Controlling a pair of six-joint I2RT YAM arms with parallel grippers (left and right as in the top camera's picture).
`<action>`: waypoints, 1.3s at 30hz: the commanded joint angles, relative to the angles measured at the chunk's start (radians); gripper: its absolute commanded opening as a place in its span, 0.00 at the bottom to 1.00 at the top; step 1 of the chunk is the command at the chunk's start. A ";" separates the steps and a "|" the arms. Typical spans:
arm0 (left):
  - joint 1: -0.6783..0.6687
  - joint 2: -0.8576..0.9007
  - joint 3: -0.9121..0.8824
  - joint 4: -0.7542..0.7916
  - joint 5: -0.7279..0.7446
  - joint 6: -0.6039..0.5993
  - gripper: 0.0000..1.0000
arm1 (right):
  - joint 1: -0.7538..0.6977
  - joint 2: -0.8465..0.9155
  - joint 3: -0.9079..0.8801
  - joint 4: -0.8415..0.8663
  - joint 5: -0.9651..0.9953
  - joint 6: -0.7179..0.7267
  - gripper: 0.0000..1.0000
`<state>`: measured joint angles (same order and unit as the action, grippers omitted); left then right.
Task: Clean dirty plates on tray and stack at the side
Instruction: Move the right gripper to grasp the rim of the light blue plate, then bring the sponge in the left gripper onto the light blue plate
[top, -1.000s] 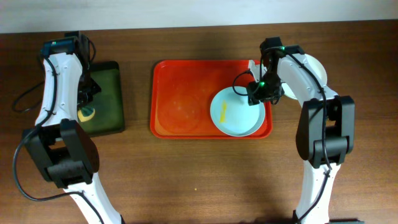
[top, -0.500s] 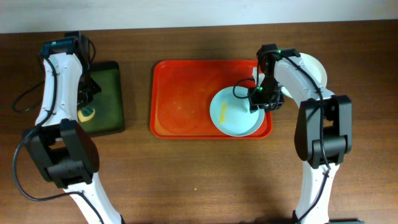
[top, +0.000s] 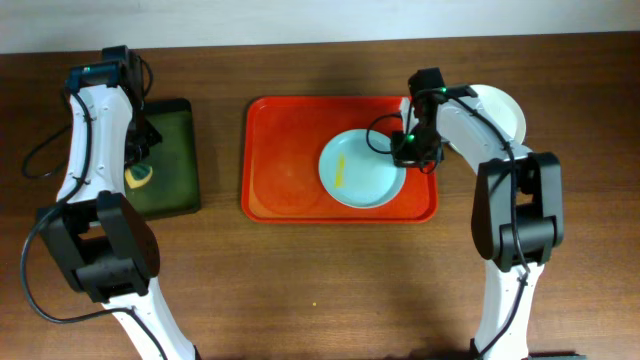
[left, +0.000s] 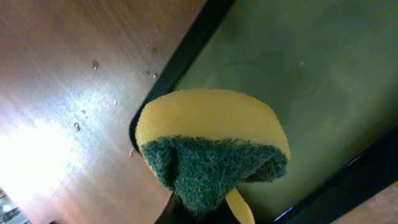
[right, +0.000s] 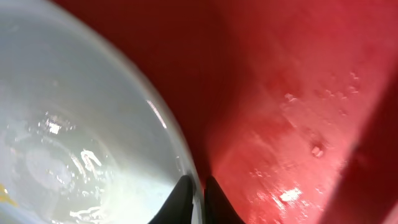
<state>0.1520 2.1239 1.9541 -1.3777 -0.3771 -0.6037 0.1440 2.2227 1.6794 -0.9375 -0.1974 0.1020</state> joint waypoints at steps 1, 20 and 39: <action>0.004 -0.019 0.010 0.062 -0.003 -0.012 0.00 | 0.059 0.010 -0.019 0.047 -0.020 0.055 0.05; 0.074 0.290 0.011 0.318 0.243 0.090 0.00 | 0.169 0.010 -0.019 0.131 -0.016 0.072 0.05; -0.006 0.133 0.160 0.059 0.871 0.537 0.00 | 0.171 0.010 -0.019 0.243 -0.016 0.151 0.05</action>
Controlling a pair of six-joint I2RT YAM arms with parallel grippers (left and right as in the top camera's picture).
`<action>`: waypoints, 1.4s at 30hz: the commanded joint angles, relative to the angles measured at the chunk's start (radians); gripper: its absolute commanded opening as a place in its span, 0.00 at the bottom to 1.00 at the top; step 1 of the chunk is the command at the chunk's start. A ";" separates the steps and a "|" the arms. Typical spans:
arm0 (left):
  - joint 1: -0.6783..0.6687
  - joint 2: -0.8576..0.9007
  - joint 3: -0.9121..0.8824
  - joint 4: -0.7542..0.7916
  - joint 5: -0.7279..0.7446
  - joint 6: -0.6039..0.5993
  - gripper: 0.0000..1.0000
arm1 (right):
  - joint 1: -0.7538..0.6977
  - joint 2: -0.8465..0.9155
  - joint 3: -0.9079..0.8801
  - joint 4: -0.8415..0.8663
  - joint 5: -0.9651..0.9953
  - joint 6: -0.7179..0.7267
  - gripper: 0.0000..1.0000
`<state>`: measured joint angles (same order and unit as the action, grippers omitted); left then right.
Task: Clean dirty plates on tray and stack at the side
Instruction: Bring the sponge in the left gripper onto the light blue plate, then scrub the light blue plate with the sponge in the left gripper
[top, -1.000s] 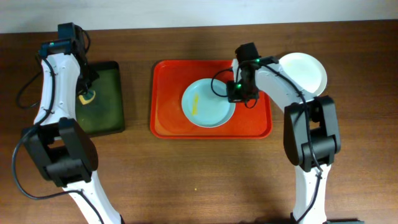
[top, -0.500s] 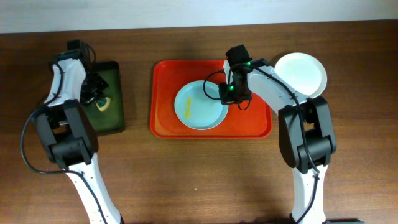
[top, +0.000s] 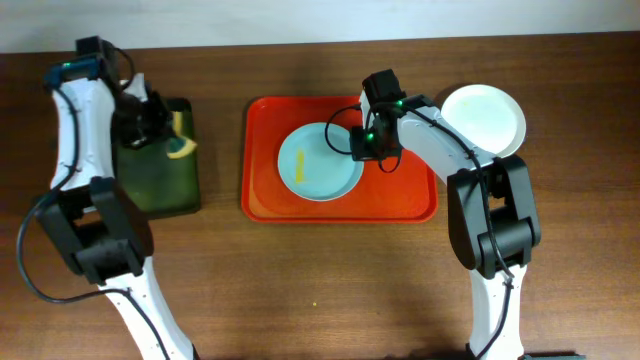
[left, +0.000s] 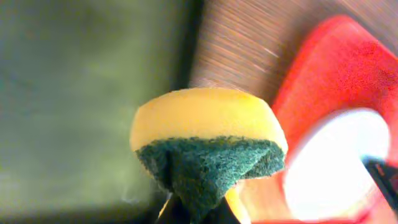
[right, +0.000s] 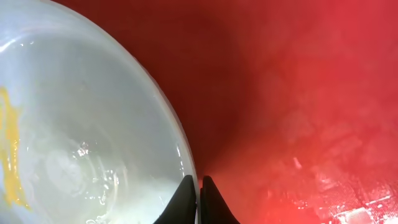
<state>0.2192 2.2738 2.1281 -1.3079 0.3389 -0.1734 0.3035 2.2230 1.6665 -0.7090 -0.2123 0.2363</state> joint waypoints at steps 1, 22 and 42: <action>-0.115 -0.016 -0.023 -0.010 0.154 0.107 0.00 | 0.012 0.009 -0.006 0.016 -0.002 0.016 0.05; -0.599 -0.011 -0.312 0.477 -0.107 -0.274 0.00 | 0.012 0.009 -0.008 -0.004 -0.002 0.016 0.05; -0.558 -0.043 -0.254 0.328 -0.364 -0.293 0.00 | 0.012 0.009 -0.008 -0.009 -0.002 0.016 0.05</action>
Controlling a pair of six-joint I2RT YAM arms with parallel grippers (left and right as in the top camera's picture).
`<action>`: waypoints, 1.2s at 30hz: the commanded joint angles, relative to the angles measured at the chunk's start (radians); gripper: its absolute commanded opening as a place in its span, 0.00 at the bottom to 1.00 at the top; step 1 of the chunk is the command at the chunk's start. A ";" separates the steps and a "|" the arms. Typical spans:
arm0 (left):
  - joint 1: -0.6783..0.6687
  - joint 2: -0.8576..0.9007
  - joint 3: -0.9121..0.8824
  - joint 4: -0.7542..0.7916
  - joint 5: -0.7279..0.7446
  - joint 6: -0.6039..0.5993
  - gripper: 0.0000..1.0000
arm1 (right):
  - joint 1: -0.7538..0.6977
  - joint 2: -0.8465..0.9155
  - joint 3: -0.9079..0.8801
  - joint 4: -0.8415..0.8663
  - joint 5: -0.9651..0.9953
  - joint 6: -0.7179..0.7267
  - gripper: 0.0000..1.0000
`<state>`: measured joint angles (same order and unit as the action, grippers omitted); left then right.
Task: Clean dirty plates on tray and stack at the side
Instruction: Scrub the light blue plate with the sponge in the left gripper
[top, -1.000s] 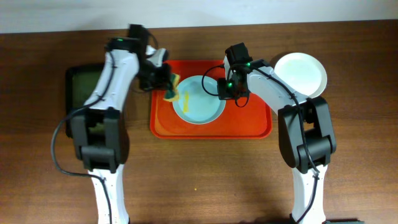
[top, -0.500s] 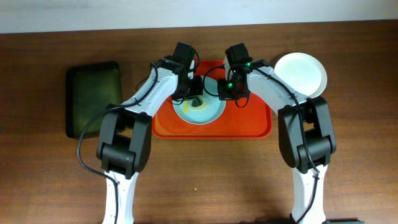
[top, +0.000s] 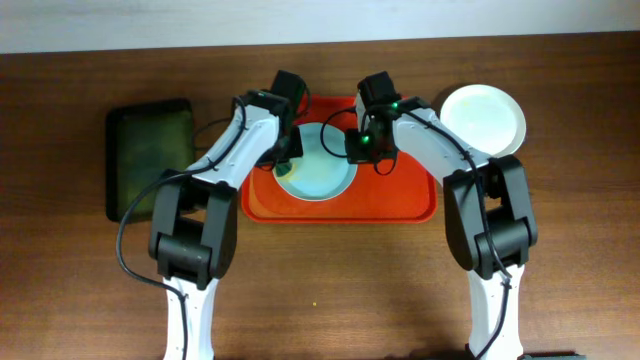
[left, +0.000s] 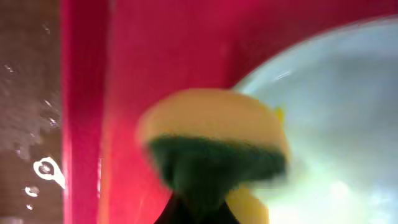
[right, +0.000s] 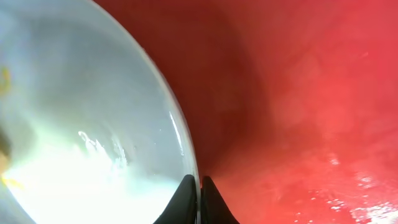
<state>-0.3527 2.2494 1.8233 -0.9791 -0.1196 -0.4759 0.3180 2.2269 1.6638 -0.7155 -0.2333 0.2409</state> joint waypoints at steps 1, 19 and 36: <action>0.013 -0.019 0.049 0.001 0.154 0.010 0.00 | -0.003 0.005 -0.005 -0.002 0.019 0.012 0.05; 0.016 0.119 0.040 -0.016 -0.085 0.009 0.00 | -0.003 0.005 -0.005 -0.002 0.019 0.011 0.05; -0.006 0.061 0.034 -0.069 0.382 0.111 0.00 | -0.003 0.005 -0.005 -0.002 0.019 0.012 0.05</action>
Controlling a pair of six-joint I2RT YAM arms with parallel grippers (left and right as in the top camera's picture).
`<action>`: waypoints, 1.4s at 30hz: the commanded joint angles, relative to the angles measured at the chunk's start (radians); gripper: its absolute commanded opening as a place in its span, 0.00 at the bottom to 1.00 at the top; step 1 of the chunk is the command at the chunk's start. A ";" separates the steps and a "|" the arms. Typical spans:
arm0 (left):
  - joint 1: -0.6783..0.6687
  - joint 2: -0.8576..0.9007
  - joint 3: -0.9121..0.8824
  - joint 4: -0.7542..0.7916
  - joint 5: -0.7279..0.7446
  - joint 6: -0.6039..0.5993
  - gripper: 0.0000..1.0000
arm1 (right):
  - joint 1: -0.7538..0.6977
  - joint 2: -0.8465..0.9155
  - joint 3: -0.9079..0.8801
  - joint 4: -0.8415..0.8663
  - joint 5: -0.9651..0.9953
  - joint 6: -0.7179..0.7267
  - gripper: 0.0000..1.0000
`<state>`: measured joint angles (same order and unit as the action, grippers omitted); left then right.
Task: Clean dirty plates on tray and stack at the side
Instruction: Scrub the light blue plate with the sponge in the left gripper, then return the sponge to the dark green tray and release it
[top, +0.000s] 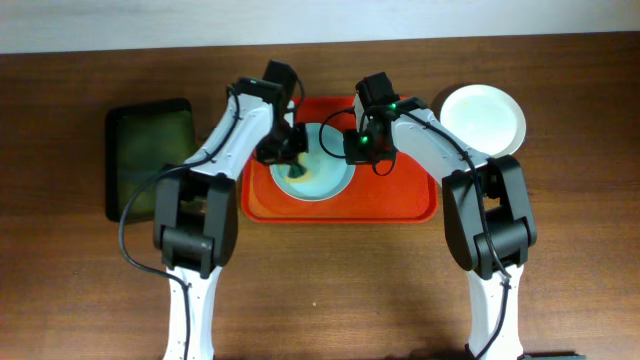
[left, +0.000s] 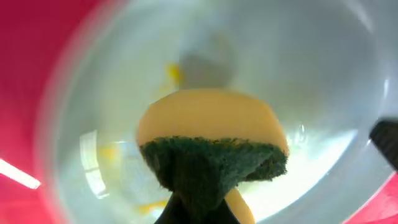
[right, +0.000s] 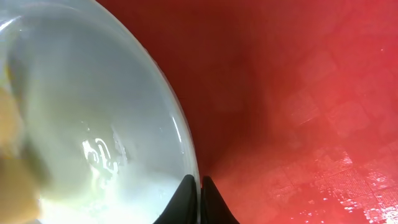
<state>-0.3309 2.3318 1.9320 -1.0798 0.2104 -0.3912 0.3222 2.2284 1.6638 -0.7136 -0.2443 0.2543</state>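
A pale blue plate (top: 322, 165) lies on the red tray (top: 400, 195). My left gripper (top: 290, 152) is shut on a yellow-and-green sponge (left: 211, 143), held down inside the plate (left: 298, 68) where yellow smears (left: 109, 152) show. At the plate's right rim, my right gripper (top: 358, 145) is shut on the edge (right: 186, 149), one finger on each side. A clean white plate (top: 484, 115) rests on the table at the right of the tray.
A dark green tray (top: 148, 158) lies on the table at the left. The red tray's floor (right: 298, 93) is wet with droplets. Both arms cross over the tray's upper half.
My left gripper has moved the sponge from the plate's left rim to inside the plate, over the yellow smears. The right gripper still pinches the plate's right edge.
The left gripper held the sponge over the dark green tray while the right gripper gripped the plate at the tray's right. The plate then stood nearer the tray's middle. The sponge came to the plate's rim, and now sits inside it.
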 joint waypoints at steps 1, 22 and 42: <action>-0.032 -0.021 -0.107 0.060 0.052 0.026 0.00 | -0.007 0.004 -0.005 -0.003 0.030 -0.002 0.05; 0.076 -0.125 0.000 -0.009 -0.365 -0.042 0.00 | -0.007 0.004 -0.005 -0.004 0.031 -0.002 0.05; 0.550 -0.086 -0.047 0.041 -0.188 -0.042 0.00 | -0.007 0.004 -0.005 0.014 0.031 -0.002 0.05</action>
<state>0.2157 2.2116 1.9278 -1.0664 -0.0021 -0.4244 0.3229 2.2288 1.6638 -0.7010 -0.2436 0.2546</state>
